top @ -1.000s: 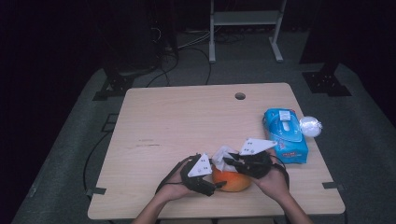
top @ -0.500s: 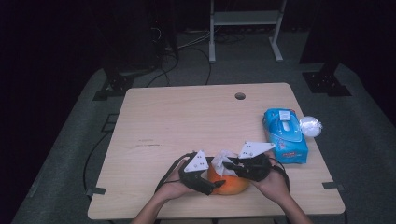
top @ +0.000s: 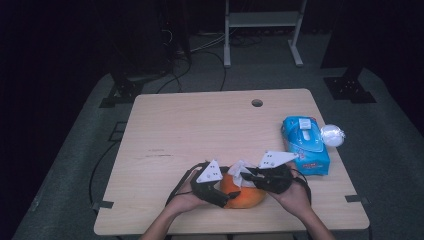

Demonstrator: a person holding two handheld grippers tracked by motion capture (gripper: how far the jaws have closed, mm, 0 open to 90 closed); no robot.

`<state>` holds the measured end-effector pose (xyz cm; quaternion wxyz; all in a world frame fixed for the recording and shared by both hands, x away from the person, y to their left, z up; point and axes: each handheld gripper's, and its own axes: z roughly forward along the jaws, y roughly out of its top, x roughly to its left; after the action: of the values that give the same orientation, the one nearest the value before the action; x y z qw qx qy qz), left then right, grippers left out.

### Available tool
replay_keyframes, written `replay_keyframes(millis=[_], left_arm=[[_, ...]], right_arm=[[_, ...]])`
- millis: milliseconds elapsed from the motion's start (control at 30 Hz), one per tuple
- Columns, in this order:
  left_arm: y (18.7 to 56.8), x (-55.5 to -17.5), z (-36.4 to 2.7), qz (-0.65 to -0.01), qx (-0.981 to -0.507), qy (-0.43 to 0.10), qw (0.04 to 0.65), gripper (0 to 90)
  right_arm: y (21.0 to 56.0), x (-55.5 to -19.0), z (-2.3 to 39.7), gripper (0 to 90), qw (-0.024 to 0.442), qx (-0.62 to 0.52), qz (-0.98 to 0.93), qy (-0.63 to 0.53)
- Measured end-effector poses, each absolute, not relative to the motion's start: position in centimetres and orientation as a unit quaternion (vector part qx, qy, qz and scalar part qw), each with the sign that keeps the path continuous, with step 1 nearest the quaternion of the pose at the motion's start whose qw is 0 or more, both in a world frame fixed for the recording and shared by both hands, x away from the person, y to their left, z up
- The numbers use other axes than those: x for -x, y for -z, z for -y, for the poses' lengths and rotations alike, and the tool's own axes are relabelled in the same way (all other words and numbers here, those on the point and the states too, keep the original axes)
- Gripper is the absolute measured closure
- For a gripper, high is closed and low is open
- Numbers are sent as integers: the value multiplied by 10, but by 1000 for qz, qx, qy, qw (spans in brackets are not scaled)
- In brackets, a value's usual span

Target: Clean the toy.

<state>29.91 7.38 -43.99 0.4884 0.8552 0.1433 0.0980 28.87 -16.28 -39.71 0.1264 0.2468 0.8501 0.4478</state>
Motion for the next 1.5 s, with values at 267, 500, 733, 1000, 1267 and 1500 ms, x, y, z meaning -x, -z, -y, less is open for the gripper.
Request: replay_keyframes(millis=[267, 500, 733, 1000, 1267, 1500], left_arm=[[443, -307, -83, -161, -856, -88, 484, 181], [432, -298, -72, -133, -852, -120, 492, 176], [443, -308, -87, -169, -844, -94, 501, 223], [431, -304, -81, -146, -839, -103, 514, 151], [441, -307, -89, -151, -844, -89, 506, 276], [444, -309, -92, -156, -844, -85, 507, 277]], right_arm=[[402, -299, 185, 782, 117, -284, -840, -447], [400, -292, 163, 782, 117, -265, -836, -466], [406, -301, 181, 782, 119, -292, -831, -458], [404, -297, 174, 783, 118, -288, -826, -470], [405, -298, 174, 785, 110, -283, -826, -476], [414, -307, 192, 785, 103, -319, -816, -470]])
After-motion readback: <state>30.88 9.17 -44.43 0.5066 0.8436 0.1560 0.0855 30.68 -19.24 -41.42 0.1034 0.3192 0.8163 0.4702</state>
